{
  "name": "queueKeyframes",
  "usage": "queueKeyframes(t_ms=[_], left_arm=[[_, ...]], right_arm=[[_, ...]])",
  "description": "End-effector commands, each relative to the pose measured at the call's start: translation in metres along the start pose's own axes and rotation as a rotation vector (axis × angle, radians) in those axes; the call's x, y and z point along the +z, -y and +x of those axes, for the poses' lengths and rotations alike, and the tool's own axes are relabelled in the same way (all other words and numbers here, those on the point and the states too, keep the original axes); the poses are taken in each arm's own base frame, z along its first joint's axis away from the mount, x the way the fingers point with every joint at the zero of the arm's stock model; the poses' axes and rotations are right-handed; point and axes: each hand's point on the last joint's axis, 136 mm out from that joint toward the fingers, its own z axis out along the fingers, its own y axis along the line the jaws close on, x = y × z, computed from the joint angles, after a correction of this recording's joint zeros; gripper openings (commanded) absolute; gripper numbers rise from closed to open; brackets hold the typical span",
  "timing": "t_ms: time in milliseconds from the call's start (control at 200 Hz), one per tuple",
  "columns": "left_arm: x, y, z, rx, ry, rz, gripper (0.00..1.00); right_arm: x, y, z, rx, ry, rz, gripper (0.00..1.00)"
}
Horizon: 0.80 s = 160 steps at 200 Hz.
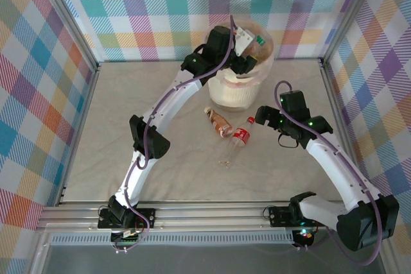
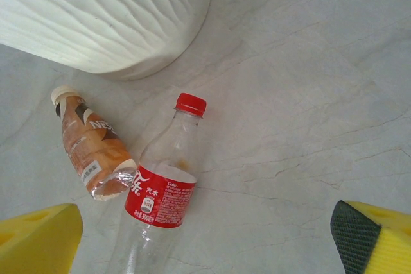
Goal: Put the plastic bottles in the bin
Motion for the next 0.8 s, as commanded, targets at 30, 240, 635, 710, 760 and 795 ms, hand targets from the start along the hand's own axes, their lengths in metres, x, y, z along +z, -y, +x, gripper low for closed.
queueKeyframes(t_ms=[30,240,635,710,760,795], left_arm=[[-0.012,-0.004,-0.026,0.008,0.079,0.005,0.81],[-0.018,-0.005,-0.033,-0.010,0.097,0.001,0.82],[-0.069,-0.029,-0.074,-0.140,0.176,-0.129,0.85],[-0.088,-0.035,-0.083,-0.181,0.192,-0.158,0.87],[-0.101,-0.038,-0.088,-0.218,0.198,-0.177,0.89],[-0.109,-0.040,-0.089,-0.243,0.197,-0.189,0.91]], right_arm=[[-0.007,-0.001,-0.007,0.004,0.032,0.000,1.00],[-0.006,-0.001,-0.007,0.003,0.028,0.004,1.00],[-0.006,0.000,-0.006,0.005,0.024,0.007,1.00],[-0.005,-0.001,-0.006,0.006,0.022,0.004,1.00],[-0.006,-0.002,-0.006,0.006,0.022,0.000,1.00],[-0.006,-0.003,-0.006,0.006,0.022,-0.003,1.00]])
